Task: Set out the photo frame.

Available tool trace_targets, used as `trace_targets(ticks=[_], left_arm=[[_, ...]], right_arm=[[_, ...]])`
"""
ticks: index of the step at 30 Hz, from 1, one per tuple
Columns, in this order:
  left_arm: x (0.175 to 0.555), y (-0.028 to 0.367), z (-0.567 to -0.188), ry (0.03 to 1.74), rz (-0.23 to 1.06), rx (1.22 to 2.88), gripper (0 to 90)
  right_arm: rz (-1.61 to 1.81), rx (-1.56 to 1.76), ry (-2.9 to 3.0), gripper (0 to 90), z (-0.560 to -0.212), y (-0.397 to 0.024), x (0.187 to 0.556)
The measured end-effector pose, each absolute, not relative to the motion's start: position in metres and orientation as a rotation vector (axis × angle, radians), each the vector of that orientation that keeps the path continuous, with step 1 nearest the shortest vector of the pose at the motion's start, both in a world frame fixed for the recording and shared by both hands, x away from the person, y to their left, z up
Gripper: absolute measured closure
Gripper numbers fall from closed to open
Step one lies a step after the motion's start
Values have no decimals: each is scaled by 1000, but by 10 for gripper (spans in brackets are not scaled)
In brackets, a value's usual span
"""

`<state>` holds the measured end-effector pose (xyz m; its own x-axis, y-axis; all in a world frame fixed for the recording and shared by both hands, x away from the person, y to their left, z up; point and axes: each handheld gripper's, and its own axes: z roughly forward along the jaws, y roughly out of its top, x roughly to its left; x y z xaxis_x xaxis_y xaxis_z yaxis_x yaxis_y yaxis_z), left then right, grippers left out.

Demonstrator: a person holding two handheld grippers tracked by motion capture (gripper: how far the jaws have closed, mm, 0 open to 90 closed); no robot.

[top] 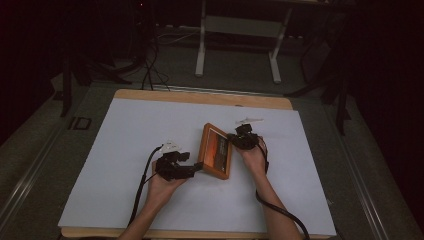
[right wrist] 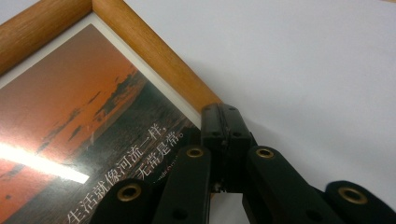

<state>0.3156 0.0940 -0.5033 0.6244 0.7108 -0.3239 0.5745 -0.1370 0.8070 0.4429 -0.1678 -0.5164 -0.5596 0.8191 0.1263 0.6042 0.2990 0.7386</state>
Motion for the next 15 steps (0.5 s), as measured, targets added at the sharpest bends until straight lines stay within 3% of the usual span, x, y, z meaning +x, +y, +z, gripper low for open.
trace_targets(ticks=[7, 15], left_arm=[[323, 74, -510, 1056, 155, 1851, 280], [332, 57, -512, 1085, 130, 1869, 398]], right_arm=[[1117, 1293, 2292, 899, -516, -167, 443], [1116, 1294, 2290, 899, -516, -167, 443]])
